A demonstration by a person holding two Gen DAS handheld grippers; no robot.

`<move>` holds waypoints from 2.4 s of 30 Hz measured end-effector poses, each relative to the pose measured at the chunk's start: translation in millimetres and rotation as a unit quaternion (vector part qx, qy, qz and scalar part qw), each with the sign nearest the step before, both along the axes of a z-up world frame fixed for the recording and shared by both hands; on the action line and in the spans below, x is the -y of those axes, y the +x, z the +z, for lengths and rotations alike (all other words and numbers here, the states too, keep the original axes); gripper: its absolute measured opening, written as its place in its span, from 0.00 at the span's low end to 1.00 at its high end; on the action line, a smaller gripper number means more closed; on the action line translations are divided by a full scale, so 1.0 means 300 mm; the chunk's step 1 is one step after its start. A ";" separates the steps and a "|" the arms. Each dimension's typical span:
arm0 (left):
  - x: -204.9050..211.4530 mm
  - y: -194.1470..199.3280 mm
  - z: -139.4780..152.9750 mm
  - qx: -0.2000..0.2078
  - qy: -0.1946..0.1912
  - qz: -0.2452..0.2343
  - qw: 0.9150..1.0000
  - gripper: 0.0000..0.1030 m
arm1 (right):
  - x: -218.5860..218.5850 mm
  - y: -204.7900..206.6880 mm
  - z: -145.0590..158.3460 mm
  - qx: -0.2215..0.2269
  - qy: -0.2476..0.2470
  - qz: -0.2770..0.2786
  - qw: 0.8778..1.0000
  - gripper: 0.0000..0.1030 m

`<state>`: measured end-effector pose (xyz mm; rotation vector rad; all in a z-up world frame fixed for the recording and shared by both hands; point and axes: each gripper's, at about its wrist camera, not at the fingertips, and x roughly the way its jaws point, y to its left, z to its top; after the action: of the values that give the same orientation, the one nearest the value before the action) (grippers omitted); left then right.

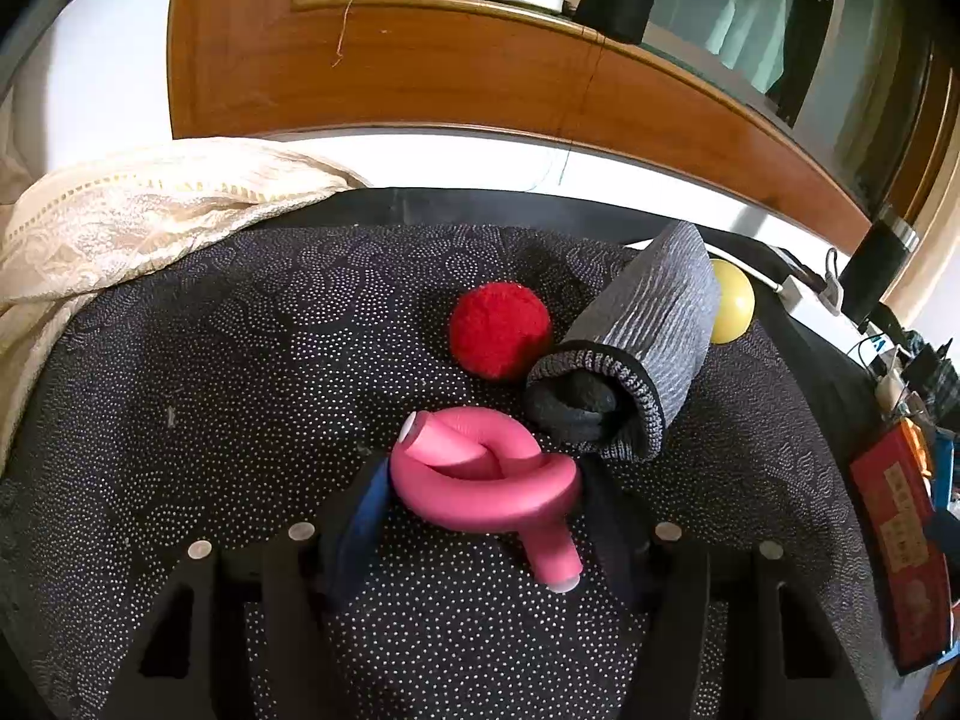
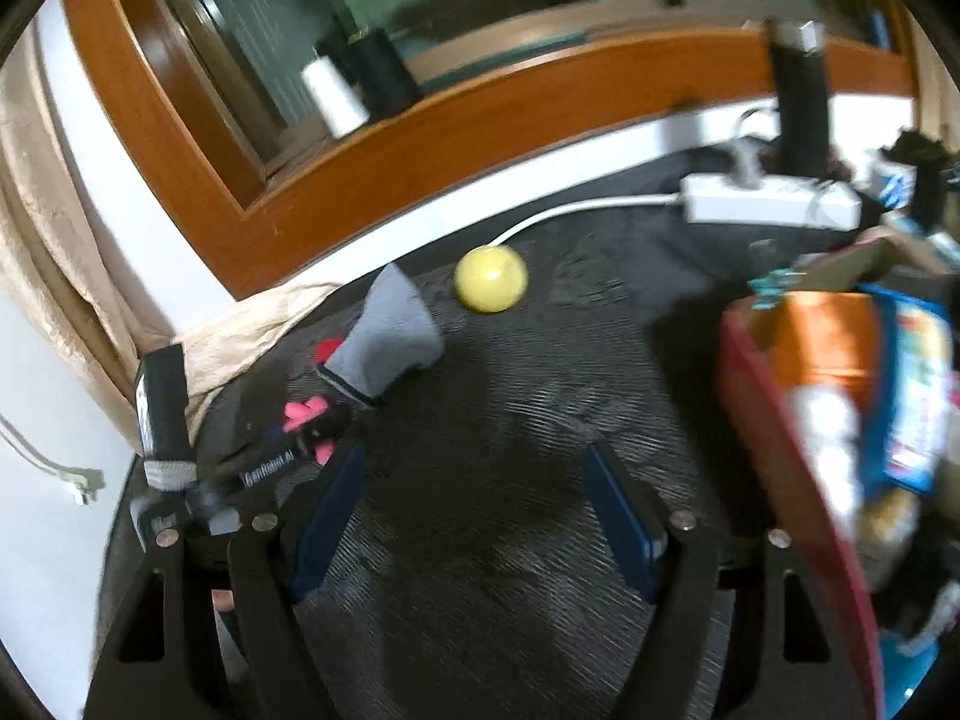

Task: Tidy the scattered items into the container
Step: 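Grasp grey sock with right tool while left tool holds pink knotted toy, then carry pink toy and grey sock into red box and open both tools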

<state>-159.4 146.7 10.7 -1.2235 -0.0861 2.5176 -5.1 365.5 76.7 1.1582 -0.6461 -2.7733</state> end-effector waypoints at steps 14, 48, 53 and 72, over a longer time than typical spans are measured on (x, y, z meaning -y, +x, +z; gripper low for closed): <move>0.084 -0.020 0.042 -0.018 0.024 0.051 0.998 0.62 | 0.140 -0.478 -0.180 0.106 -0.141 0.011 0.984 0.76; 0.037 0.018 0.044 -0.027 0.013 0.023 0.999 0.62 | -0.460 0.232 0.266 -0.013 0.059 -0.191 0.980 0.31; 0.020 0.034 0.047 -0.029 0.008 0.015 0.999 0.62 | -0.622 0.303 0.222 0.032 0.040 -0.237 0.970 0.31; 0.015 0.060 0.052 -0.031 0.008 0.002 0.999 0.62 | -0.681 0.283 0.056 0.119 0.074 -0.264 0.954 0.31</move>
<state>-141.5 142.4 26.4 -1.1393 -0.0923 2.5504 79.9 569.8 93.4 1.5687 -0.8989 -3.1883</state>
